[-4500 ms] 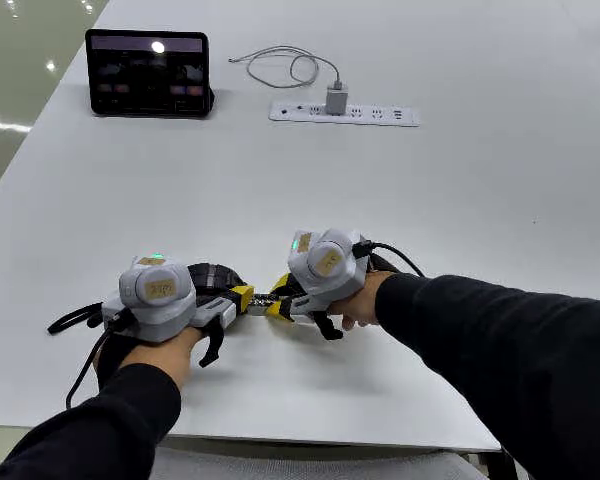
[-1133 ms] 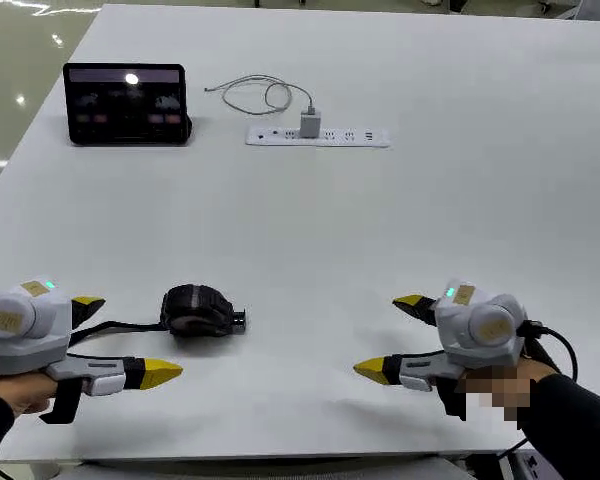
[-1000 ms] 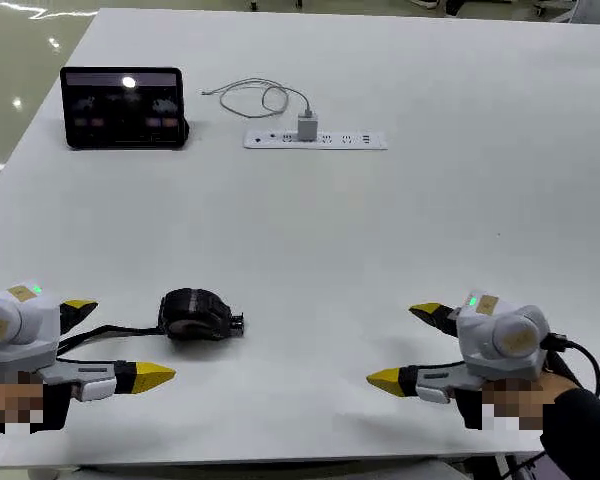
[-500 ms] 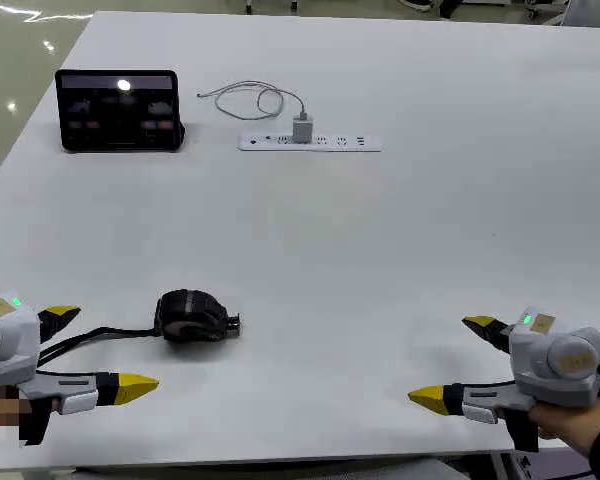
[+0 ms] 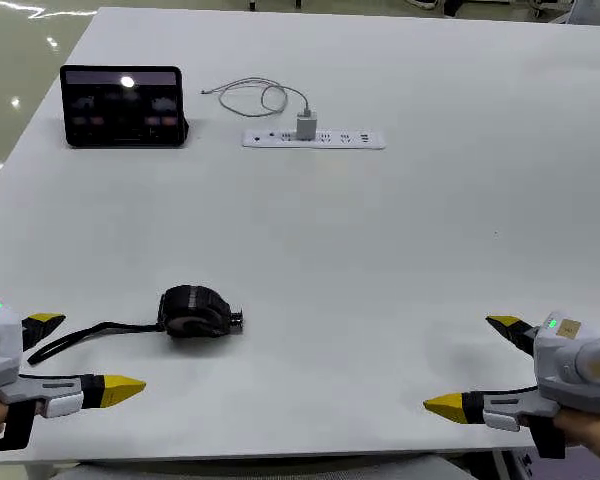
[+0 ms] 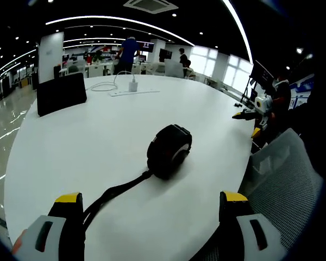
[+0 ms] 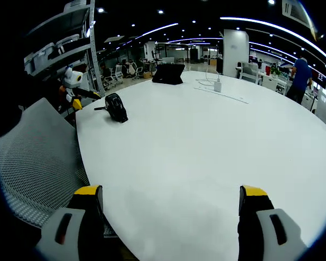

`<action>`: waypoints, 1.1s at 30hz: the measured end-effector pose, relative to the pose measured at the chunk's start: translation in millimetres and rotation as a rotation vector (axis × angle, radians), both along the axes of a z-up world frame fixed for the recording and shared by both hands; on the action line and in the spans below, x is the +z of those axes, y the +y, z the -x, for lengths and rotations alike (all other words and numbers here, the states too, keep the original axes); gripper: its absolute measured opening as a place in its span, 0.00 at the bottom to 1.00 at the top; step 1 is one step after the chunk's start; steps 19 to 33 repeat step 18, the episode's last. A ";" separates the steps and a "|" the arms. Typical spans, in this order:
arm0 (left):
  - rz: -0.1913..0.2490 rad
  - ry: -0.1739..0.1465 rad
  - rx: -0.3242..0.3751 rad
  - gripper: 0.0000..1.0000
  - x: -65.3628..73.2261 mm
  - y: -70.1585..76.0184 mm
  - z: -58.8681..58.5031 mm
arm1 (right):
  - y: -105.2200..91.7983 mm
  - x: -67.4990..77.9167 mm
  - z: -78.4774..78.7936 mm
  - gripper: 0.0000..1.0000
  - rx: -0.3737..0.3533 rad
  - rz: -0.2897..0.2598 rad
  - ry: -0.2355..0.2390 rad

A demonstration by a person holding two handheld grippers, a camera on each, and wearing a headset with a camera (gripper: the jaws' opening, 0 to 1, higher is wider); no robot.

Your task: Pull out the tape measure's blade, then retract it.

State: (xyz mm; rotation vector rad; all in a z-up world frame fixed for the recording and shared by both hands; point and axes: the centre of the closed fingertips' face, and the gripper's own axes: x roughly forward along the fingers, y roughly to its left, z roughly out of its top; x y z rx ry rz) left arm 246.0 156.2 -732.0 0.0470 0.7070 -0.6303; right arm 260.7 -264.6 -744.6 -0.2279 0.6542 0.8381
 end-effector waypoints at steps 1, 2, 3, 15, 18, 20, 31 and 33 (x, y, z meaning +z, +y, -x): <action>0.007 -0.004 0.004 1.00 1.5 -0.2 -0.4 | 0.4 -0.3 -0.3 1.00 0.000 0.001 0.001; 0.010 -0.010 0.008 1.00 2.4 0.1 -0.9 | 1.3 -0.3 -0.3 1.00 0.002 0.000 0.002; 0.011 -0.009 0.009 1.00 2.4 0.2 -1.5 | 1.8 -2.2 -0.3 1.00 0.007 0.011 0.003; 0.020 -0.014 0.018 1.00 5.8 -0.3 -2.8 | 1.3 -4.5 1.7 0.99 0.007 0.014 0.021; 0.022 -0.010 0.013 1.00 5.0 -1.2 -1.5 | -0.6 -7.0 0.8 0.99 0.002 0.015 0.025; 0.022 -0.010 0.013 1.00 5.0 -1.2 -1.5 | -0.6 -7.0 0.8 0.99 0.002 0.015 0.025; 0.022 -0.010 0.013 1.00 5.0 -1.2 -1.5 | -0.6 -7.0 0.8 0.99 0.002 0.015 0.025; 0.022 -0.010 0.013 1.00 5.0 -1.2 -1.5 | -0.6 -7.0 0.8 0.99 0.002 0.015 0.025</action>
